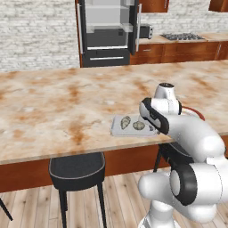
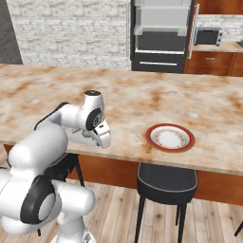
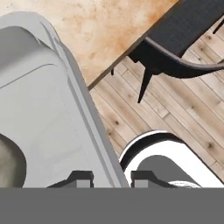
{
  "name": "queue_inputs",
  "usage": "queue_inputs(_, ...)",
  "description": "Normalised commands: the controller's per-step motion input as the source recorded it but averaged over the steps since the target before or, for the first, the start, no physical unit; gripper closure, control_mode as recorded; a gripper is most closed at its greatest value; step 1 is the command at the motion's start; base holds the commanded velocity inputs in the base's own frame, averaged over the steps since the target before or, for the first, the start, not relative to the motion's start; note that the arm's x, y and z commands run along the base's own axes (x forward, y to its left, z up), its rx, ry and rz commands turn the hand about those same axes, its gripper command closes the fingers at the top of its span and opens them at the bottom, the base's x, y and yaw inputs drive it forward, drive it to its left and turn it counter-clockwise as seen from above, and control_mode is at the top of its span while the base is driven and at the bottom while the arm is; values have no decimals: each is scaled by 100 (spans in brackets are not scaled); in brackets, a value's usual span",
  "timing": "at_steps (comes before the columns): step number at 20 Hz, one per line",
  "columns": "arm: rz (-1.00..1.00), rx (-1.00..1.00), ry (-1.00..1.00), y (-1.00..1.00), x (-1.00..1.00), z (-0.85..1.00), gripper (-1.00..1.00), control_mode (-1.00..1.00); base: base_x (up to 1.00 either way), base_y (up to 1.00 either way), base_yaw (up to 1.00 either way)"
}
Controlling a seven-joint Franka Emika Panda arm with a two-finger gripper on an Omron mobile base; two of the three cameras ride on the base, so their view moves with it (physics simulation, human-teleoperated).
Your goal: Place two dumplings into each of the tupperware containers and then place the containers in the fridge.
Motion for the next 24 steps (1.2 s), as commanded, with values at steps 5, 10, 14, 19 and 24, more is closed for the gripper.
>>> queue_inputs(5, 0, 1, 22, 7, -1, 0, 100, -100, 0, 0, 0)
queue_inputs(10, 0, 1, 10, 1, -7, 0, 100, 100, -13, 2, 0)
queue_inputs(14, 0, 0, 0, 0, 0, 0, 100, 100, -65, 31, 0)
queue_inputs(19, 0, 0, 0, 0, 0, 0, 100, 100, -52, 88, 0)
queue_inputs(24, 0, 0, 0, 0, 0, 0, 100, 100, -24, 100, -2)
